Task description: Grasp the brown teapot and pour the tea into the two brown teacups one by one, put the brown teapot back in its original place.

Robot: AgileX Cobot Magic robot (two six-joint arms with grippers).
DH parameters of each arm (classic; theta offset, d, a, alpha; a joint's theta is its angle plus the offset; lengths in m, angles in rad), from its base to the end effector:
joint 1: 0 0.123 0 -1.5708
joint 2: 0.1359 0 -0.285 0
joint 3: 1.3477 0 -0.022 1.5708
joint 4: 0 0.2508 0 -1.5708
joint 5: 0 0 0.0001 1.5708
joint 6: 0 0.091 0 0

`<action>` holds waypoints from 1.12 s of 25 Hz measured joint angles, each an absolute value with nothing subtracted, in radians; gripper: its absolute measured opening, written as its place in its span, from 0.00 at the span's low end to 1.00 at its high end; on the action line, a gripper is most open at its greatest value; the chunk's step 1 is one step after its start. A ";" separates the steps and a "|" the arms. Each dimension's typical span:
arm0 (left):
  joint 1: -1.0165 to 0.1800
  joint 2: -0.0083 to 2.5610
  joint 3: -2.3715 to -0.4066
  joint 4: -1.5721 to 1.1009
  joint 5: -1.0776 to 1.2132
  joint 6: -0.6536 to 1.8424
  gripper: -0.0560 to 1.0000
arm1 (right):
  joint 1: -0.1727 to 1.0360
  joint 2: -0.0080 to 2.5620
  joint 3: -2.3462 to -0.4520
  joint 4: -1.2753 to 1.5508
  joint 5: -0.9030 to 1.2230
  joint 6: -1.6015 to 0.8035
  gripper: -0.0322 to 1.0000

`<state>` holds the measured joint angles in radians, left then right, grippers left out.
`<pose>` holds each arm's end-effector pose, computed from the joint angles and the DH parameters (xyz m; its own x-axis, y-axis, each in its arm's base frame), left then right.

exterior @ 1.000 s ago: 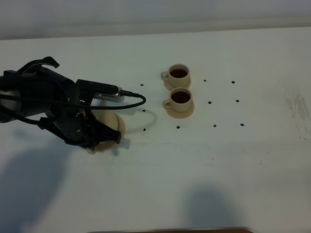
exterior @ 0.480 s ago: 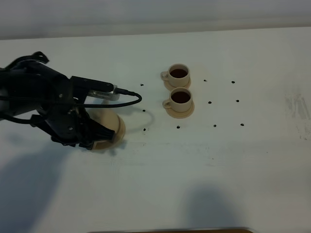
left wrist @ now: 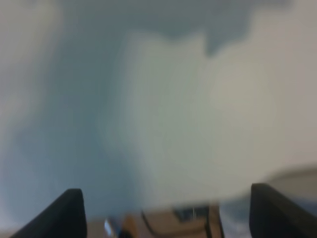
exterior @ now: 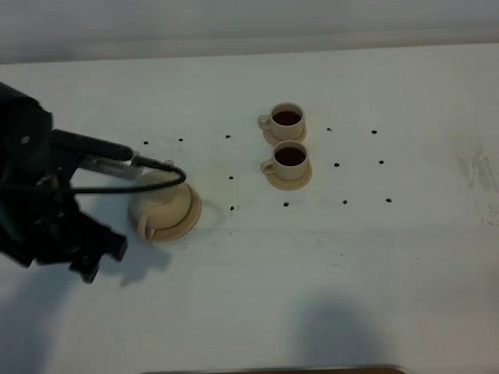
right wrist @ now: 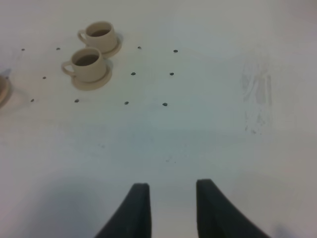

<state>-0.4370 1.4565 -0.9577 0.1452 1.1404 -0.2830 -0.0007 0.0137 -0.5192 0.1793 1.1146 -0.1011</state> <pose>0.2286 -0.0936 0.2376 -0.9754 0.2146 -0.0512 0.2071 0.9705 0.1232 -0.0080 0.0146 0.2795 -0.4899 -0.0208 -0.8715 -0.1491 0.9870 0.0603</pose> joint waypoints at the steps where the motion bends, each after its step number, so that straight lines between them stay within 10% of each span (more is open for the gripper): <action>1: -0.437 1.431 -0.942 0.130 1.167 -0.268 0.74 | -0.001 0.014 -0.519 0.179 1.115 -0.101 0.24; 21: -0.428 0.711 -0.492 0.020 1.105 -0.165 0.74 | -0.001 0.014 -0.519 0.179 1.115 -0.101 0.24; 28: -0.222 0.515 -0.465 0.018 1.055 -0.114 0.74 | -0.001 0.014 -0.519 0.179 1.115 -0.101 0.24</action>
<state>-0.2218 0.5145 -0.4654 0.0176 1.0547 -0.1142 -0.0007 0.0137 -0.5192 0.1793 1.1146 -0.1011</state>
